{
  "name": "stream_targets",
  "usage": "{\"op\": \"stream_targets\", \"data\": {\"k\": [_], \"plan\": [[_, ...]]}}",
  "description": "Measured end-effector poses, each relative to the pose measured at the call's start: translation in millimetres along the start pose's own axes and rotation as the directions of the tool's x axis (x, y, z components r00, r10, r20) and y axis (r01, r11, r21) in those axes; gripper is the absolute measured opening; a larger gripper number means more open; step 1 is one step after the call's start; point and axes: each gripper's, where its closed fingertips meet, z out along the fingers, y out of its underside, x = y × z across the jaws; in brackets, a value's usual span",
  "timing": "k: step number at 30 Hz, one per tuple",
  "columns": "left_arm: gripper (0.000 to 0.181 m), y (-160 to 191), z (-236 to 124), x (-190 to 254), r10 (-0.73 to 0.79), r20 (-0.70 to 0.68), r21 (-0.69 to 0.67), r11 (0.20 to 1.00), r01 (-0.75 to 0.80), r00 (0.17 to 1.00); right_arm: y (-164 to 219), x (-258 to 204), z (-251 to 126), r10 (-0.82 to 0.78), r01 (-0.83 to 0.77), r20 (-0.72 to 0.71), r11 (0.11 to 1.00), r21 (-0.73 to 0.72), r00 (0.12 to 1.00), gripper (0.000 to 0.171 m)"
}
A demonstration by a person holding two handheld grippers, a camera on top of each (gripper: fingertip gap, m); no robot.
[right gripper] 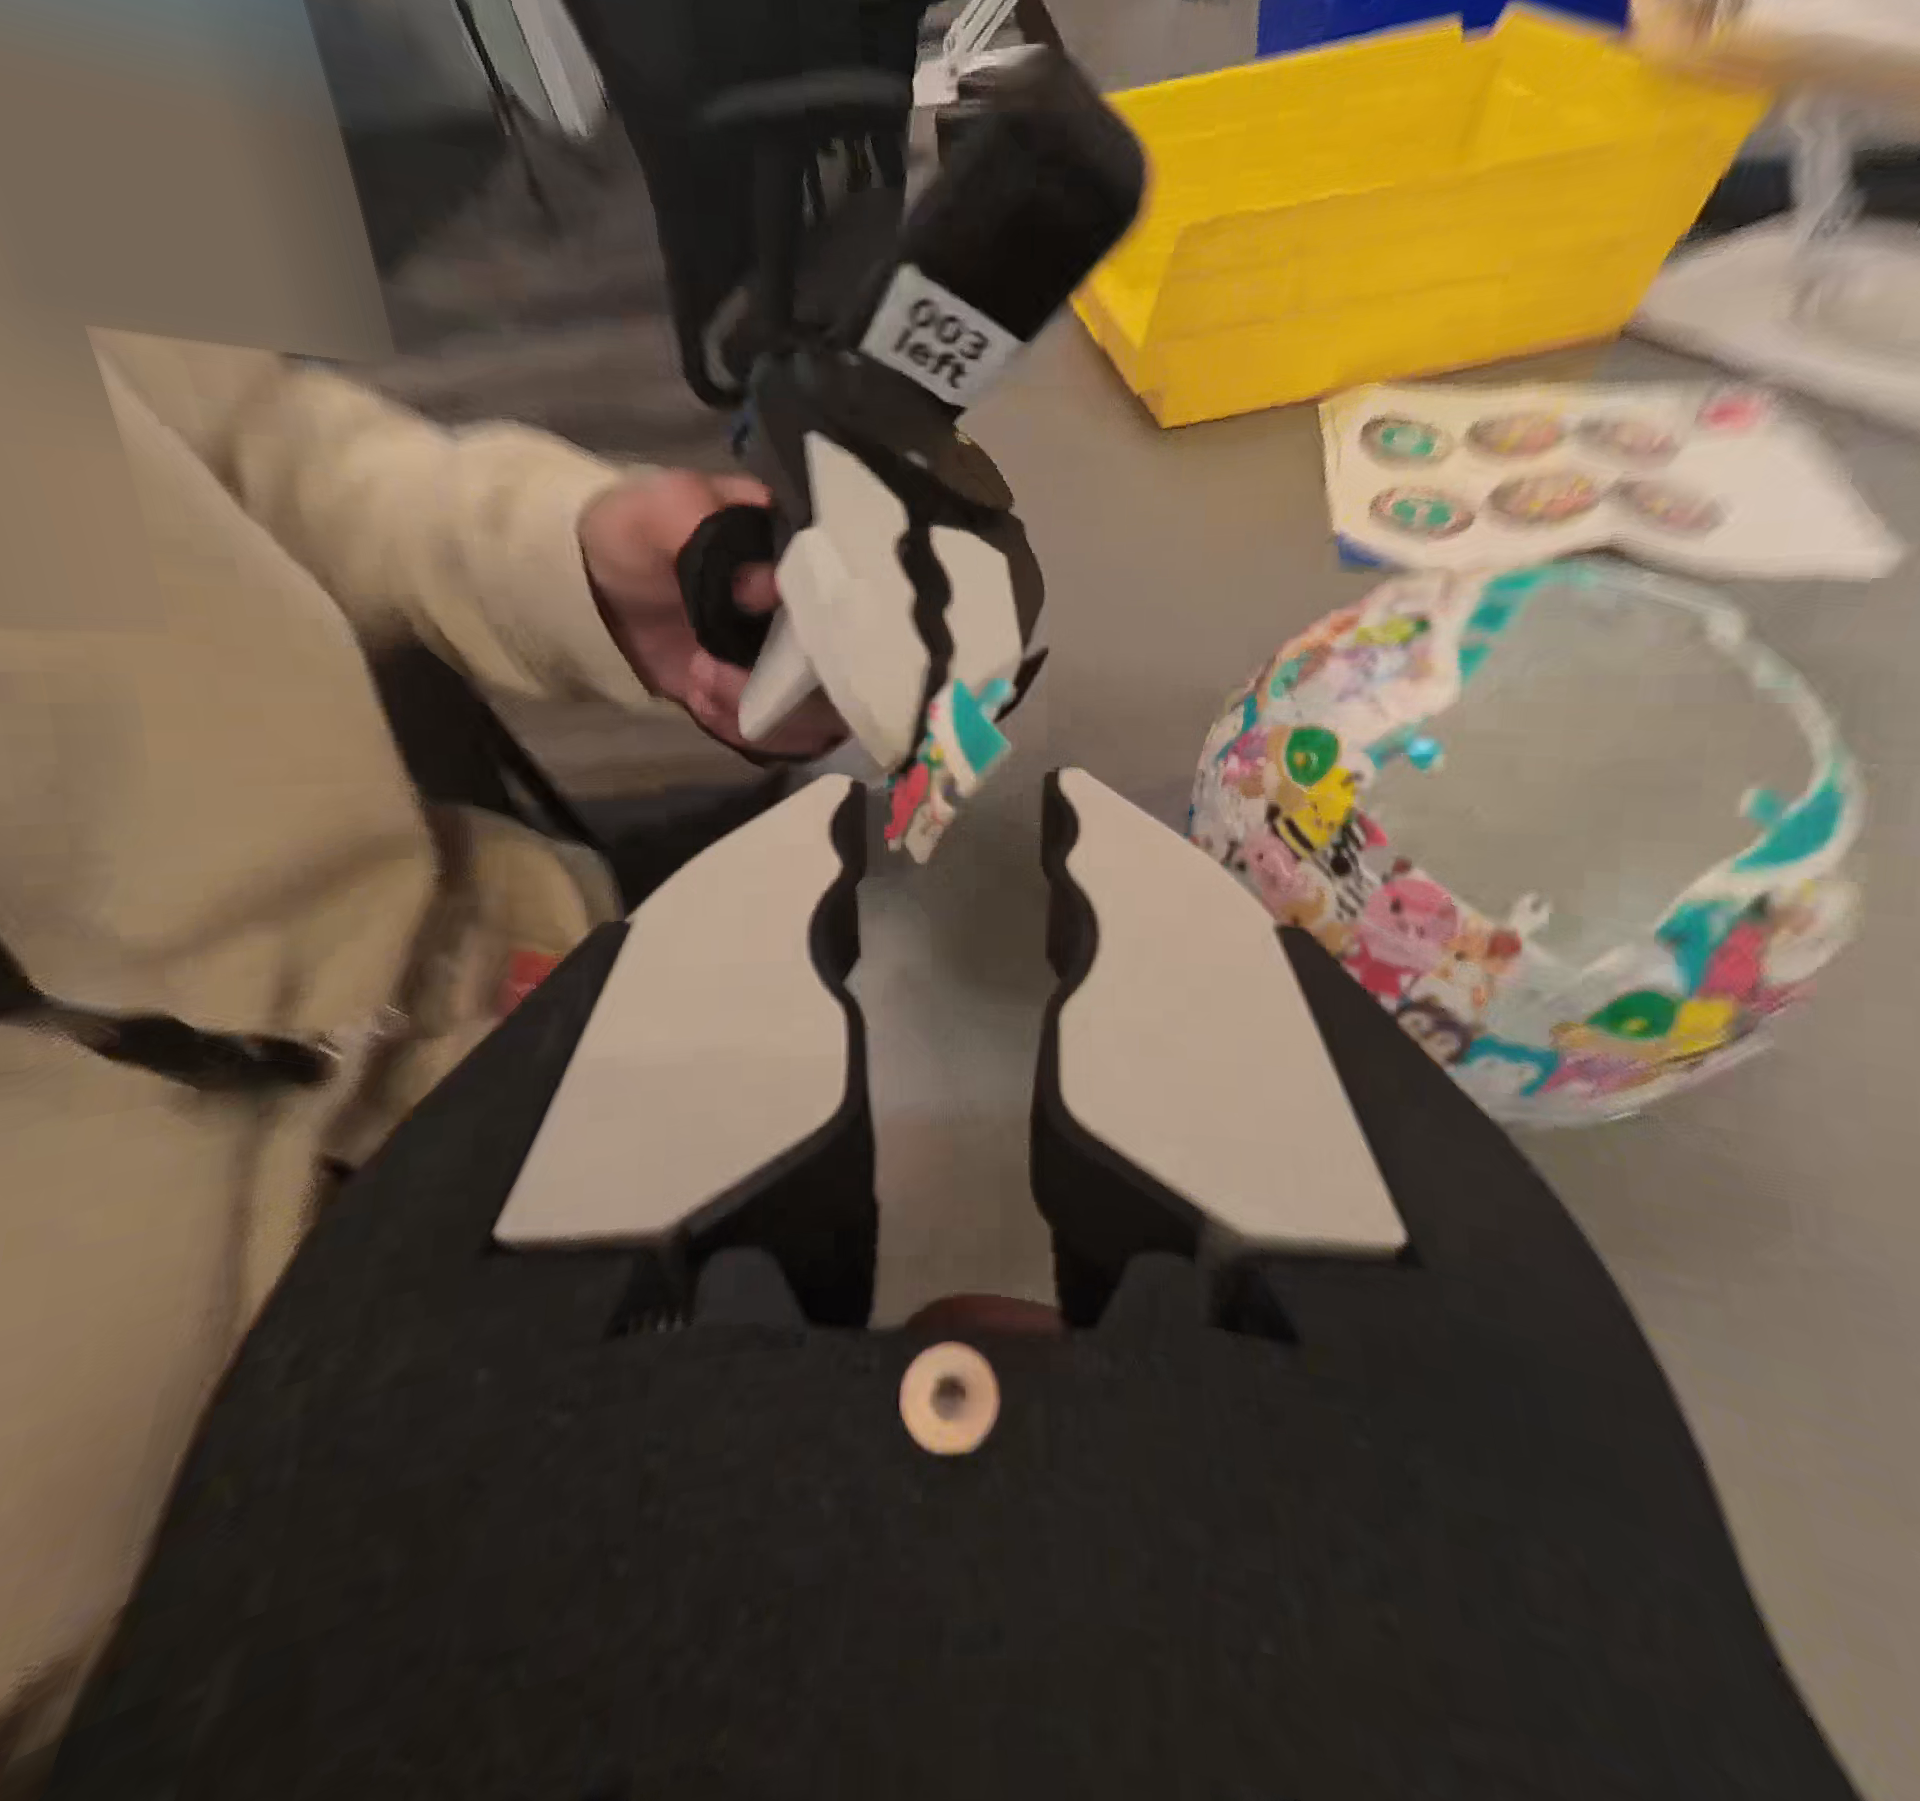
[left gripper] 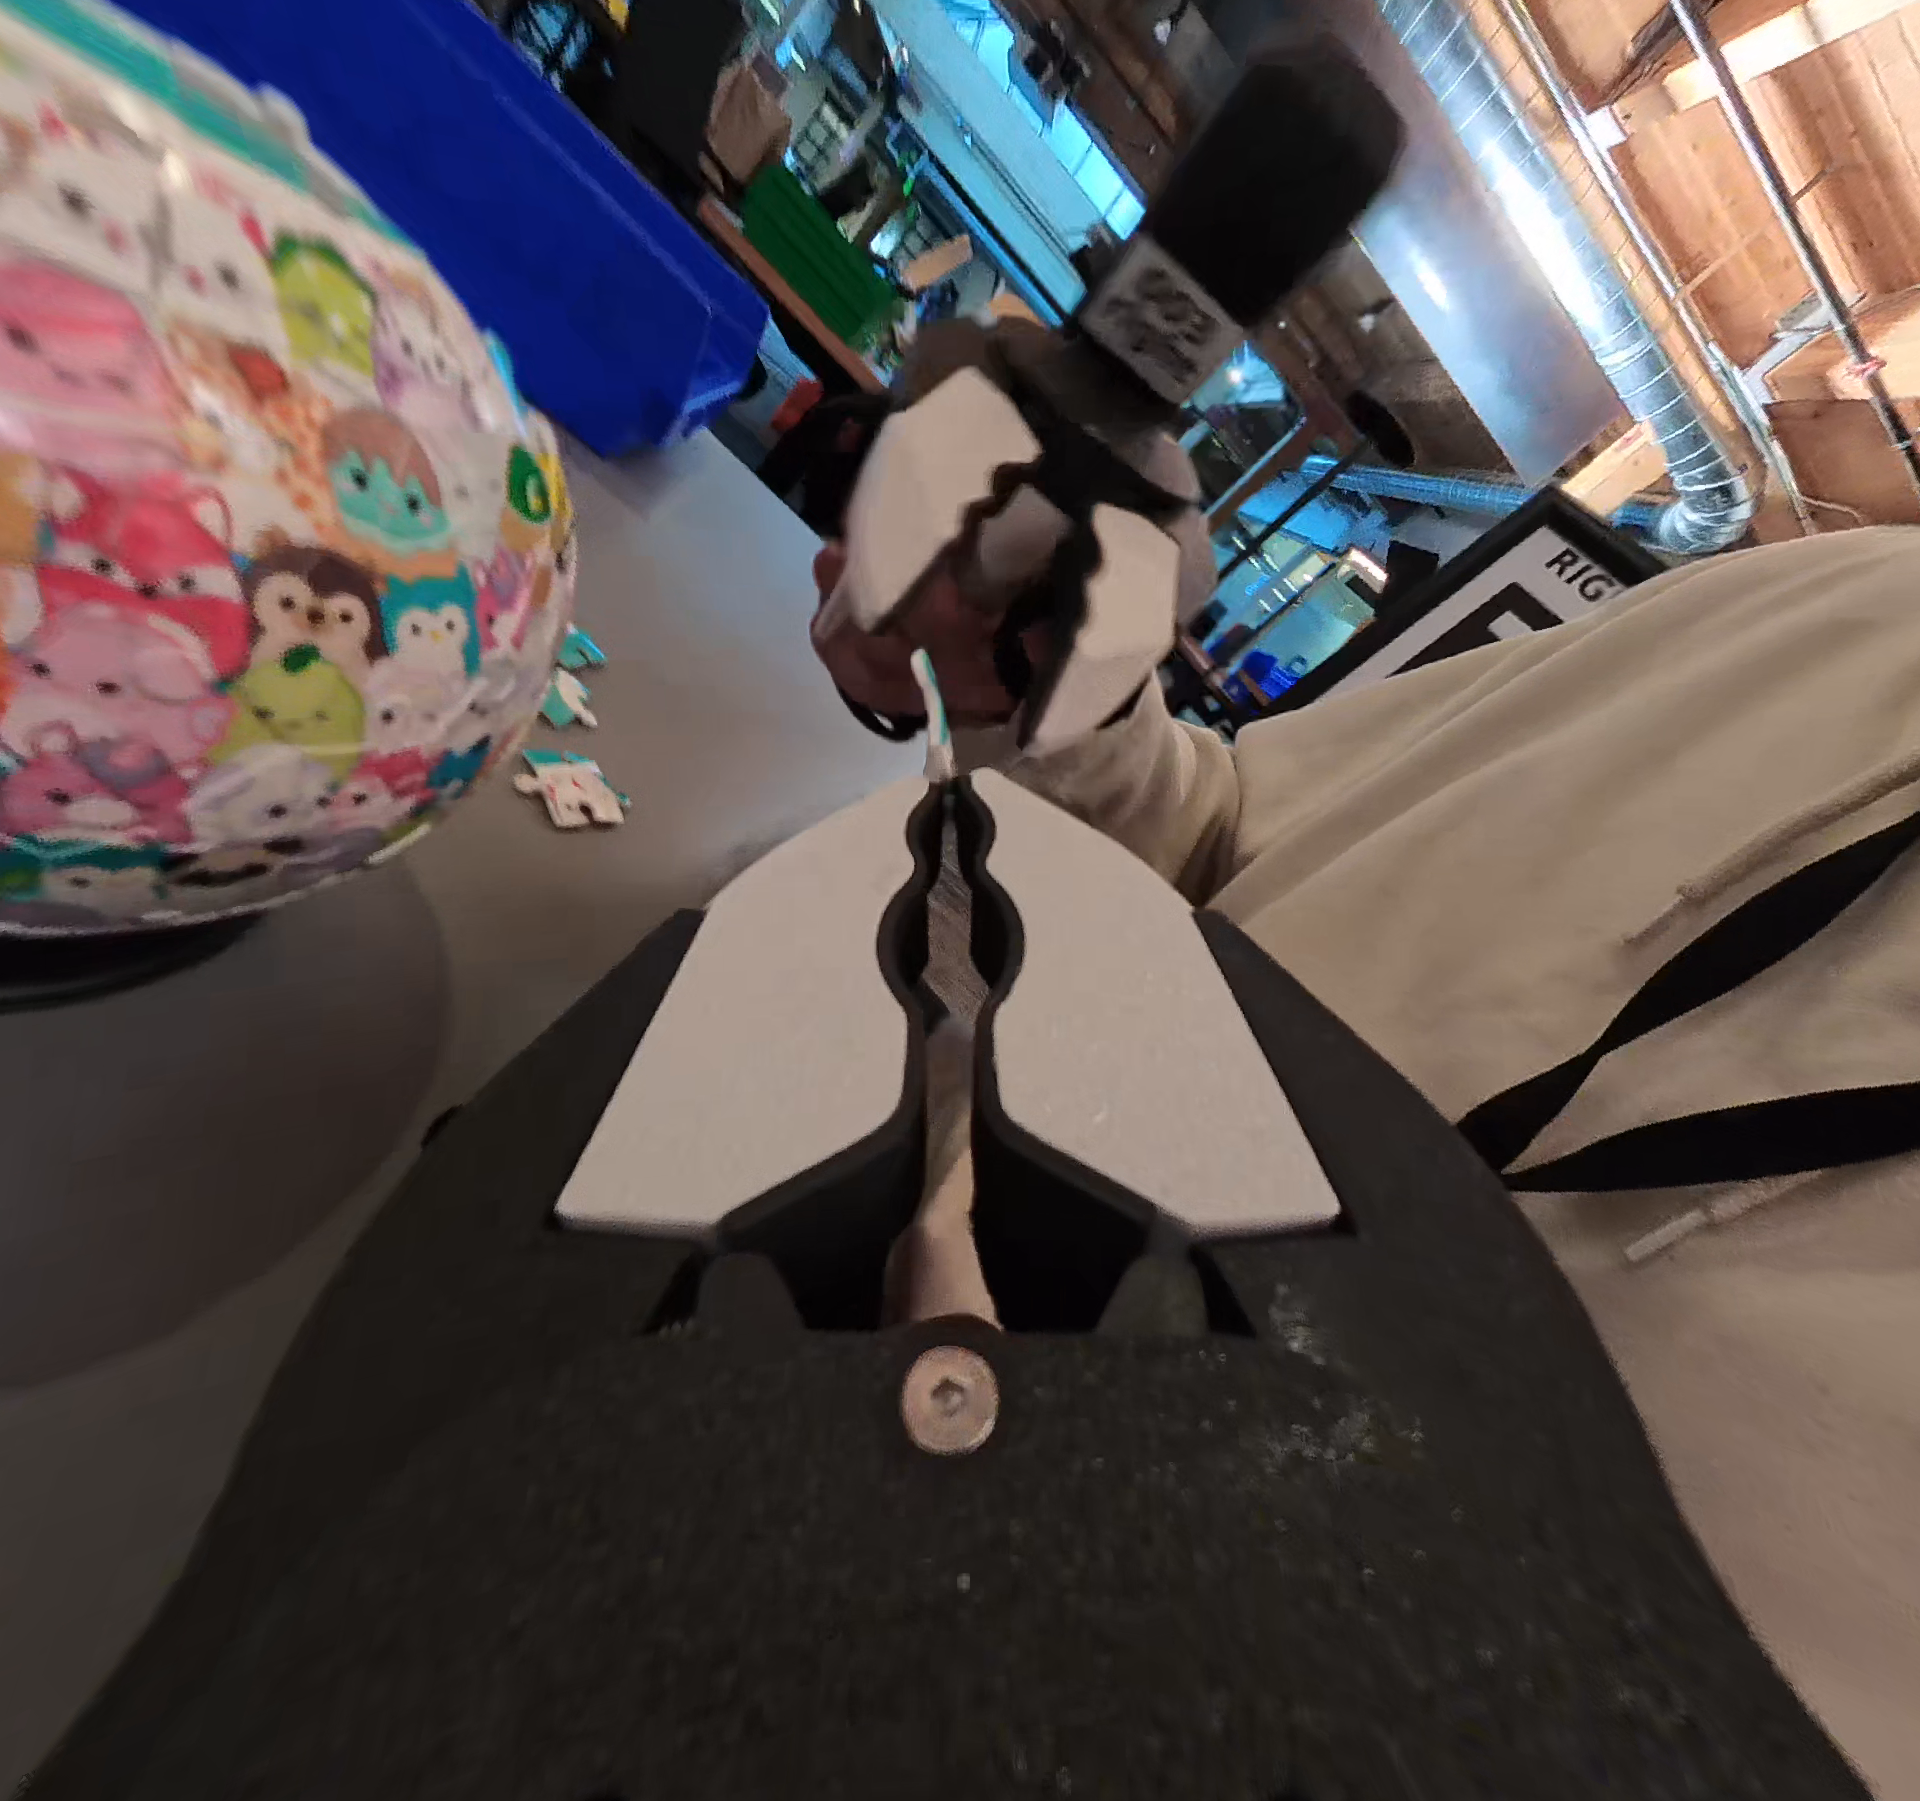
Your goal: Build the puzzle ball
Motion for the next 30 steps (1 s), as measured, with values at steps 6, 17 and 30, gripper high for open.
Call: {"op": "stream_targets", "data": {"k": [6, 17, 30], "plan": [[0.002, -14.2, -5.0, 8.2, 0.137, 0.04, 0.058, 0.989, -0.139, 0.99, -23.7, -3.8, 4.6, 0.357, -0.375, 0.285, 0.927, 0.012, 0.89, 0.015], [0.002, -21.6, -7.7, 2.7, 0.17, 0.102, 0.091, 0.98, -0.179, 0.98, -25.2, 7.5, 11.0, 0.358, -0.356, 0.243, 0.933, -0.053, 0.902, 0.002], [0.0, -37.9, -15.7, -17.5, 0.252, 0.273, 0.081, 0.956, -0.283, 0.928, -24.2, 87.3, -20.2, 0.625, -0.615, 0.232, 0.779, -0.123, 0.745, 0.001]]}}
